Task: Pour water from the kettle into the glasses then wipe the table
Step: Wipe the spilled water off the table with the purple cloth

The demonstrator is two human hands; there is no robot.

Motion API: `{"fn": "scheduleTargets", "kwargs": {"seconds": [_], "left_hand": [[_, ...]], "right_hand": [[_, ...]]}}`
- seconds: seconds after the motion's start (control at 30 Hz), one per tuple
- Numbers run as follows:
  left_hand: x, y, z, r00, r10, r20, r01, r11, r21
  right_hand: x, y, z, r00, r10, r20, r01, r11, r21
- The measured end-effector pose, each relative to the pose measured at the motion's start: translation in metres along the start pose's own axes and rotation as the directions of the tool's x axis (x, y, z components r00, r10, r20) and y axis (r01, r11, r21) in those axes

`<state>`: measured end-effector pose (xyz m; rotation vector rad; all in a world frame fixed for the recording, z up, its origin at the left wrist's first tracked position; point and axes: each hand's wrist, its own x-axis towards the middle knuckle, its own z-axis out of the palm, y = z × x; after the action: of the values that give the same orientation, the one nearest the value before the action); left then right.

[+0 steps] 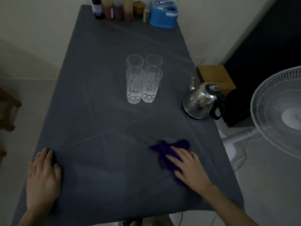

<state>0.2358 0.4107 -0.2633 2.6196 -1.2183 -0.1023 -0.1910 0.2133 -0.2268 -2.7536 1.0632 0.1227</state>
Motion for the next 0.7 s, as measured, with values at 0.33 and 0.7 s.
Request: {"fn": "scheduleTargets", "kwargs": {"seconds": [0.33, 0.7], "left_hand": [[-0.004, 0.042, 0.007, 0.993, -0.095, 0.065, 0.091, 0.994, 0.055], [-0.004, 0.045, -0.002, 0.975, 0.183, 0.123, -0.186, 0.982, 0.016]], "right_hand": [[-0.047, 0.029, 0.008, 0.829, 0.522, -0.198, -0.502, 0.852, 0.145], [0.095, -0.141, 0.018, 0.976, -0.181, -0.123, 0.192, 0.978, 0.082]]}}
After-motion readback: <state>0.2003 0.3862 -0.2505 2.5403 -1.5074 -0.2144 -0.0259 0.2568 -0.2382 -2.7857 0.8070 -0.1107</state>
